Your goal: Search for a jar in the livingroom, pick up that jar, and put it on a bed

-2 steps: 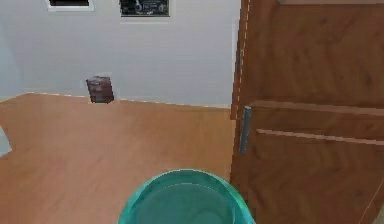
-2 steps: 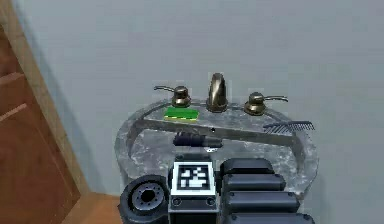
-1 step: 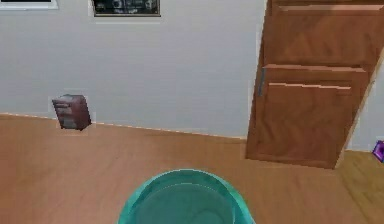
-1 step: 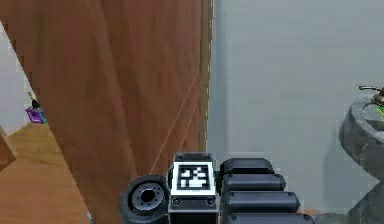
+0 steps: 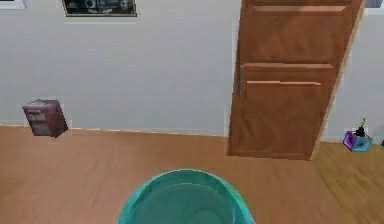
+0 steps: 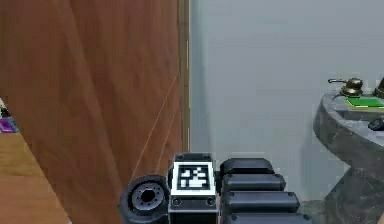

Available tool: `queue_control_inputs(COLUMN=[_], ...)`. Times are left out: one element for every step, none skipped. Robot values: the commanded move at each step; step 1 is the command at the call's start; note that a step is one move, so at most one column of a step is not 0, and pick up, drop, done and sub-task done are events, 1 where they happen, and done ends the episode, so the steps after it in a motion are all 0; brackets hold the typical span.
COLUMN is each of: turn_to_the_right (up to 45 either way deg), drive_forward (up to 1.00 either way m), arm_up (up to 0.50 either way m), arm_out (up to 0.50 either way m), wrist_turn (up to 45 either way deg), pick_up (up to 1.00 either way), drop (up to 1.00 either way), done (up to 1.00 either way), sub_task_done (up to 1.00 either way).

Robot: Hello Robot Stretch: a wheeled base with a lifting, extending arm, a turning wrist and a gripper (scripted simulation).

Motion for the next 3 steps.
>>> queue_control_inputs(turn_to_the_right=[0.0,45.0,0.0], drive_forward=[0.2,0.0,0.3], arm_up=[0.0,0.0,0.0], arm_out=[0.0,0.0,0.0], wrist_turn=[0.0,0.0,0.0], pick_up=[0.0,0.0,0.0], drop=[0.0,0.0,0.0], done=[0.0,0.0,0.0], sub_task_done=[0.0,0.0,0.0])
